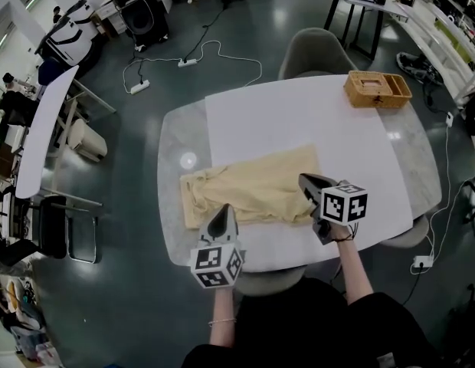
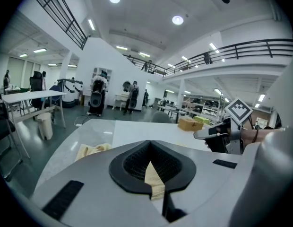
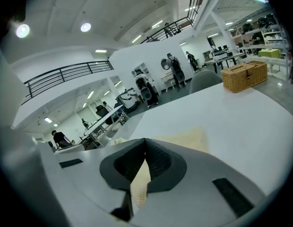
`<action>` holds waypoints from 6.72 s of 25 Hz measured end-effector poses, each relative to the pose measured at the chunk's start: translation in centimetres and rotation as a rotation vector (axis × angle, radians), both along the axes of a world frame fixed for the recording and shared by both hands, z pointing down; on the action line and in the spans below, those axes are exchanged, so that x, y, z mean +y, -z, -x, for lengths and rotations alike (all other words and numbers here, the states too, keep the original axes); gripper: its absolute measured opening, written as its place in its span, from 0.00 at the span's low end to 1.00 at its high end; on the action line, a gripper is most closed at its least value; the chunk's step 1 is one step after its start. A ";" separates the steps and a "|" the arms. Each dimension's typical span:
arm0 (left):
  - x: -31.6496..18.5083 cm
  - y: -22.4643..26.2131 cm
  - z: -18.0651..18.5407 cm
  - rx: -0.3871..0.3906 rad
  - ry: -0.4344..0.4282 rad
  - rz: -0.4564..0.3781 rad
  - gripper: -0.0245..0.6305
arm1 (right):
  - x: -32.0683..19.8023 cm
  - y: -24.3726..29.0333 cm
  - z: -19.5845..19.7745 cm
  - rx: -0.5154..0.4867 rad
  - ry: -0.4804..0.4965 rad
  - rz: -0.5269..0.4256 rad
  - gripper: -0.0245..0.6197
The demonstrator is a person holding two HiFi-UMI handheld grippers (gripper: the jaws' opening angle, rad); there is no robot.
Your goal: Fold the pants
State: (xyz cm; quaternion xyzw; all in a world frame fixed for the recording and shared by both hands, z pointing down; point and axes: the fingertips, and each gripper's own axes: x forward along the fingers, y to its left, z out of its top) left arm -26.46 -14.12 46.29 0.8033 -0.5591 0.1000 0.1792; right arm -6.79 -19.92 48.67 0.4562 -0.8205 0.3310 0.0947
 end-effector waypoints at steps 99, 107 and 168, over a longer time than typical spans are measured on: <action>1.9 -3.3 18.4 0.064 -0.020 0.045 0.05 | -1.9 5.1 19.9 0.246 0.025 0.117 0.09; 2.1 -3.5 20.2 0.080 -0.004 0.051 0.05 | -2.2 4.0 25.7 0.275 0.108 0.143 0.09; 3.2 -6.2 25.3 0.140 0.109 0.095 0.05 | -3.9 -6.6 38.8 0.372 0.129 0.228 0.35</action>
